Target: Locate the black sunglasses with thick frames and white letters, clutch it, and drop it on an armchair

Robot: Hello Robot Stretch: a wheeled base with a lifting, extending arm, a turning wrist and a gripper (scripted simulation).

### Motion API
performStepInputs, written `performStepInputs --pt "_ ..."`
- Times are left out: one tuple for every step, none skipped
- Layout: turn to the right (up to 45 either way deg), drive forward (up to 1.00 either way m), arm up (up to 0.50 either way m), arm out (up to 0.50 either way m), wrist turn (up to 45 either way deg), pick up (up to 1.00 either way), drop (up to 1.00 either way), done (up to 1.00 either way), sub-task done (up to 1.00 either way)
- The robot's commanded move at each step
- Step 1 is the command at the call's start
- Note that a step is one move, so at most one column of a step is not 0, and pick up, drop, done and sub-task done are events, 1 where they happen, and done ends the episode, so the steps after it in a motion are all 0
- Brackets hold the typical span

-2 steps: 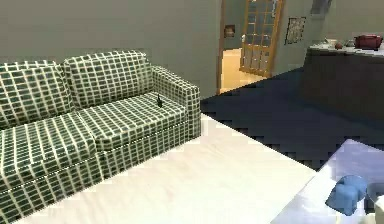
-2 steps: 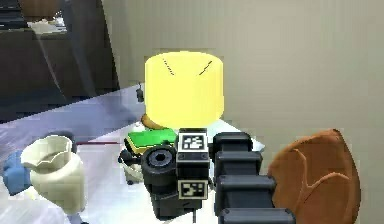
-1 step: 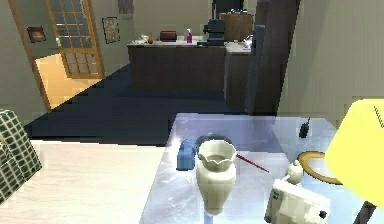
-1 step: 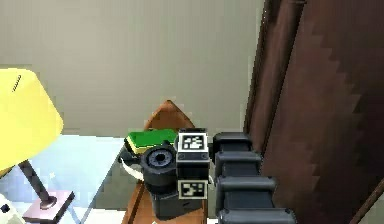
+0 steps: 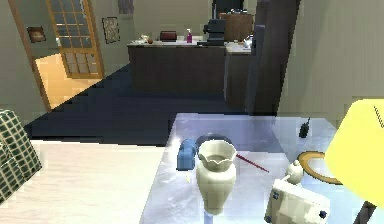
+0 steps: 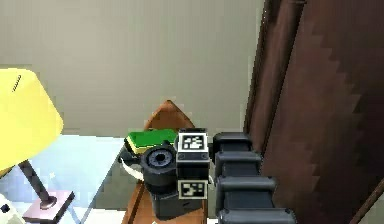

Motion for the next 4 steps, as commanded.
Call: performStepInputs --pt "0.0 0.0 0.0 0.24 0.0 0.0 0.0 0.0 0.0" --pt "0.0 0.0 0.0 0.0 3.0 0.0 0.0 0.0 0.0" --pt "0.0 0.0 -0.36 0.0 0.0 0.0 0.0 0.0 0.0" --pt "0.0 0.0 -0.5 0.0 0.0 0.0 0.0 0.0 0.0"
